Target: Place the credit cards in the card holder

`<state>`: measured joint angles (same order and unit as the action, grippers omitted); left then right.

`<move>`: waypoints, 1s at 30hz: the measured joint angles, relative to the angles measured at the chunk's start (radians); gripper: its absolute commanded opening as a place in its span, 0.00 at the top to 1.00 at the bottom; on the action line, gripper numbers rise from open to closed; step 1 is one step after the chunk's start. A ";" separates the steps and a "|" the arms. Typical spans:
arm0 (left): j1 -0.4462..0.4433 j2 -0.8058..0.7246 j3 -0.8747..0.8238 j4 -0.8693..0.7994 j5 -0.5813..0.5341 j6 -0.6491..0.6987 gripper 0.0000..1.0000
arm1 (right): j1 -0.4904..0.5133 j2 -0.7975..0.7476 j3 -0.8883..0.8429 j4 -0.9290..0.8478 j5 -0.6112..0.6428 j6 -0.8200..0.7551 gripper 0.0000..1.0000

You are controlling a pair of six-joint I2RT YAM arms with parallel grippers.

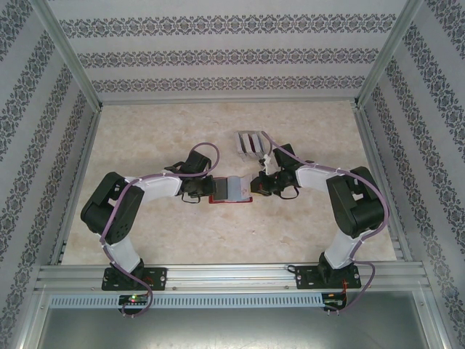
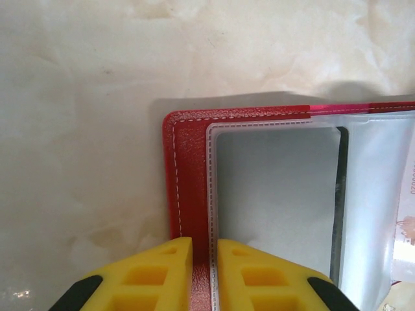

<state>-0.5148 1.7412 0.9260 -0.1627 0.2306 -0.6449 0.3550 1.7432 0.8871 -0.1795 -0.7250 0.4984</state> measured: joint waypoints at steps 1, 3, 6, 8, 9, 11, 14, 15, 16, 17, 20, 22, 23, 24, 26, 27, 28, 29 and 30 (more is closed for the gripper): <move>0.000 0.000 0.000 0.000 0.000 0.000 0.82 | 0.001 0.001 0.000 0.005 -0.004 0.002 1.00; 0.000 0.000 0.000 0.000 0.000 0.000 0.83 | 0.001 0.002 0.000 0.014 -0.017 0.005 1.00; 0.000 0.001 0.000 0.000 0.001 0.000 0.83 | 0.001 0.002 0.000 0.029 -0.032 0.017 1.00; 0.000 0.001 0.000 0.000 0.001 0.000 0.83 | 0.001 0.003 -0.002 0.050 -0.049 0.028 1.00; 0.000 0.002 0.000 0.000 0.001 0.000 0.83 | 0.001 0.003 -0.003 0.060 -0.055 0.033 1.00; 0.000 0.002 0.000 0.000 0.000 0.000 0.83 | 0.001 0.004 -0.009 0.084 -0.072 0.051 1.00; 0.000 0.002 0.000 0.000 0.000 0.000 0.83 | 0.004 0.018 -0.011 0.117 -0.090 0.073 1.00; 0.000 0.002 0.000 0.000 0.000 -0.001 0.83 | 0.008 0.023 -0.011 0.126 -0.093 0.079 1.00; 0.002 0.002 0.000 0.001 0.000 -0.002 0.83 | 0.011 0.028 -0.011 0.133 -0.096 0.082 1.00; 0.004 0.002 0.000 0.001 0.001 -0.004 0.83 | 0.016 0.032 -0.012 0.138 -0.096 0.086 1.00; 0.006 0.002 -0.002 0.010 0.003 -0.011 0.83 | 0.023 0.032 -0.013 0.143 -0.095 0.095 1.00; 0.006 0.002 -0.005 0.016 0.004 -0.011 0.83 | 0.024 0.026 -0.013 0.132 -0.084 0.090 1.00; 0.006 0.002 -0.006 0.017 0.004 -0.011 0.83 | 0.021 0.020 -0.013 0.121 -0.081 0.084 1.00; 0.006 0.002 -0.006 0.018 0.004 -0.011 0.83 | 0.017 0.011 -0.013 0.110 -0.077 0.077 1.00; 0.006 0.002 -0.006 0.019 0.004 -0.011 0.83 | -0.001 -0.004 -0.013 0.092 -0.077 0.065 1.00; 0.007 0.002 -0.008 0.022 0.005 -0.011 0.83 | -0.014 -0.011 -0.014 0.084 -0.077 0.055 1.00; 0.007 0.002 -0.011 0.026 0.005 -0.011 0.83 | -0.031 -0.018 -0.018 0.077 -0.076 0.044 1.00; 0.008 0.002 -0.013 0.029 0.005 -0.011 0.83 | -0.045 -0.021 -0.023 0.068 -0.075 0.034 1.00; 0.009 0.002 -0.013 0.030 0.005 -0.011 0.83 | -0.055 -0.023 -0.027 0.060 -0.073 0.024 1.00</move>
<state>-0.5060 1.7428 0.9134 -0.1329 0.2359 -0.6563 0.3004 1.7206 0.8604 -0.1200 -0.7979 0.5228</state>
